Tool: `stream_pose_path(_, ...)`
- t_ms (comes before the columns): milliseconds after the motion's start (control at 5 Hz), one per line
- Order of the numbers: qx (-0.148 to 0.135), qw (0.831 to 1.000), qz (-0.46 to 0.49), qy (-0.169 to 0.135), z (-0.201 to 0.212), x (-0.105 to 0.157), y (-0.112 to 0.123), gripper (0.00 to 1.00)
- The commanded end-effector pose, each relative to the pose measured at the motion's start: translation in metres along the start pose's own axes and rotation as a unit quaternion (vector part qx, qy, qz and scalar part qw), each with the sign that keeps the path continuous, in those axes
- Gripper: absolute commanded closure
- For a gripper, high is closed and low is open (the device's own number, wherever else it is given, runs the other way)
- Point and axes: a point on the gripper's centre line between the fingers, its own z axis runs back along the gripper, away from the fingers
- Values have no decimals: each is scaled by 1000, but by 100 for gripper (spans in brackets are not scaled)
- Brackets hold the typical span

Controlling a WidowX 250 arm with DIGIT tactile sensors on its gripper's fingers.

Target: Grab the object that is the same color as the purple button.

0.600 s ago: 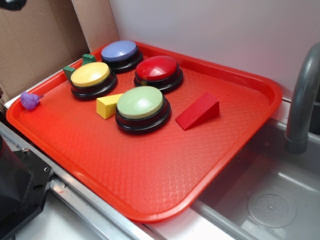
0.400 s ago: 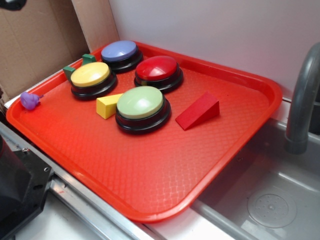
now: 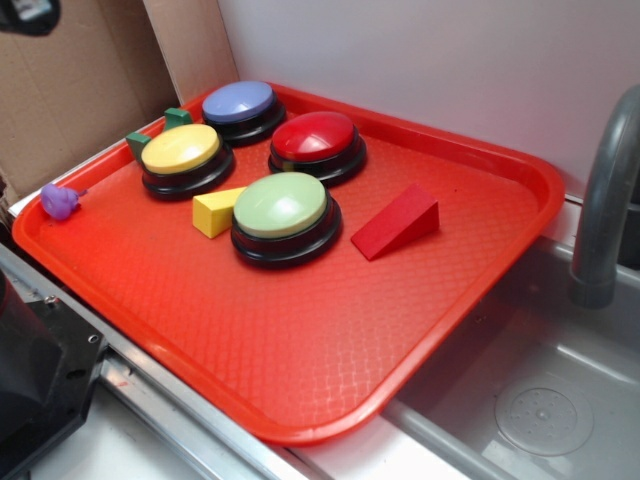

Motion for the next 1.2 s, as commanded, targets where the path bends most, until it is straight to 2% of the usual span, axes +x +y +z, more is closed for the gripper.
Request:
stream_pose_path(0, 23, 988, 150, -23, -33, 23, 36, 0)
stream_pose_path(400, 73, 937, 335, -60, -73, 35, 81, 0)
stream_pose_path(600, 83, 898, 423, -90, -90, 40, 101, 0)
stream_pose_path(800, 97, 874, 461, -124, -104, 45, 115, 0)
stream_pose_path(1000, 104, 852, 499, -116, -132, 53, 132, 0)
